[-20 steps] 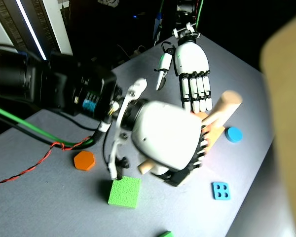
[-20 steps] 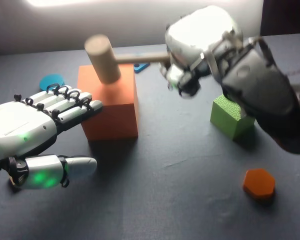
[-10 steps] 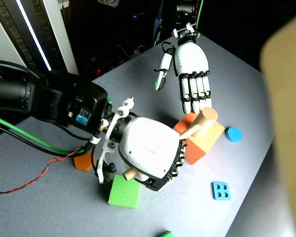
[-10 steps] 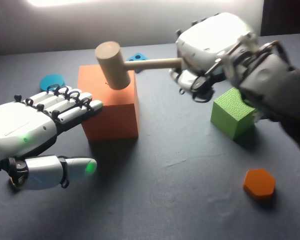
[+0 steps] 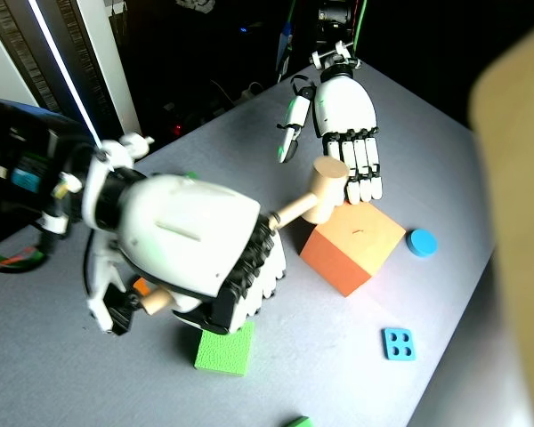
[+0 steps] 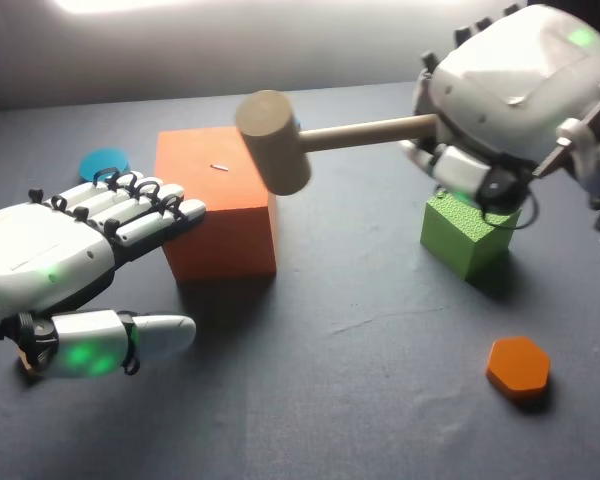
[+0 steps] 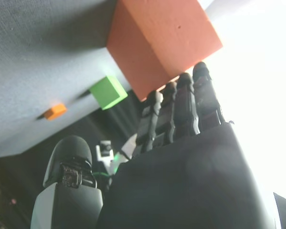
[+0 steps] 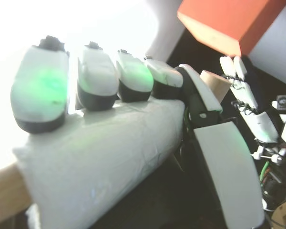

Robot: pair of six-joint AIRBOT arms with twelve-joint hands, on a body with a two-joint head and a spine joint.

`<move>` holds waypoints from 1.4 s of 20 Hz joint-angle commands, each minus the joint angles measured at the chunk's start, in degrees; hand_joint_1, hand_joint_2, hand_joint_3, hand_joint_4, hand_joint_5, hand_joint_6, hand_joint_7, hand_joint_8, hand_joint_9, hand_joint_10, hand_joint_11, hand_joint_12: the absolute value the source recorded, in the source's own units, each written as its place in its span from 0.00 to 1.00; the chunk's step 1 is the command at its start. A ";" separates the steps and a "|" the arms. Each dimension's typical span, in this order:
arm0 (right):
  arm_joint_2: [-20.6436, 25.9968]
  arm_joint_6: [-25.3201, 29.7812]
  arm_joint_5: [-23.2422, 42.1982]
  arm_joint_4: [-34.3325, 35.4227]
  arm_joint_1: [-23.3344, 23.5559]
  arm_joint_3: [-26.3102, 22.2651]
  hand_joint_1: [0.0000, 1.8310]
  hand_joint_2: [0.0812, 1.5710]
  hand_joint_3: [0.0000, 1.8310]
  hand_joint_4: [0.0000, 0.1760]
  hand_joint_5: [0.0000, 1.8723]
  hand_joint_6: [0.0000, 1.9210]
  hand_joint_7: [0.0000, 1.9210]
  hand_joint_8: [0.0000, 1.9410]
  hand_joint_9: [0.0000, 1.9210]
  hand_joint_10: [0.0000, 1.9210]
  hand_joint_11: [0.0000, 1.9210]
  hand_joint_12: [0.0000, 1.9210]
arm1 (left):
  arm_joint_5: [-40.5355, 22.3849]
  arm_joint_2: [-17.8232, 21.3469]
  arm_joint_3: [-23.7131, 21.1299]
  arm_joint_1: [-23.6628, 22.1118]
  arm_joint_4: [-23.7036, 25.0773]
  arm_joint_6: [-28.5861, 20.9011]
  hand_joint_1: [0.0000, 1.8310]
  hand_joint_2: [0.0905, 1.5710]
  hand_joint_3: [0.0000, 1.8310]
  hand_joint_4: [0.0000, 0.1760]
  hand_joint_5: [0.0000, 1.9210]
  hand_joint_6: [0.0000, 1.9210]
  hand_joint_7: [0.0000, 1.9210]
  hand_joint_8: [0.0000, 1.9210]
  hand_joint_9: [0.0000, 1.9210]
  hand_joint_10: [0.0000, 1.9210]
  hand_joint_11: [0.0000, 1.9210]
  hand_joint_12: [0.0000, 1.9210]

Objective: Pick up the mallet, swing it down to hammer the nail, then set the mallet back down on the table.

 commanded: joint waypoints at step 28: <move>-15.36 6.93 0.92 -16.87 -13.84 12.40 0.30 0.94 0.00 0.00 0.58 1.00 0.68 1.00 0.76 1.00 0.82 1.00 | 0.02 11.18 -7.13 -10.16 8.17 -4.65 0.00 0.79 0.00 0.00 0.02 0.00 0.02 0.00 0.01 0.00 0.00 0.00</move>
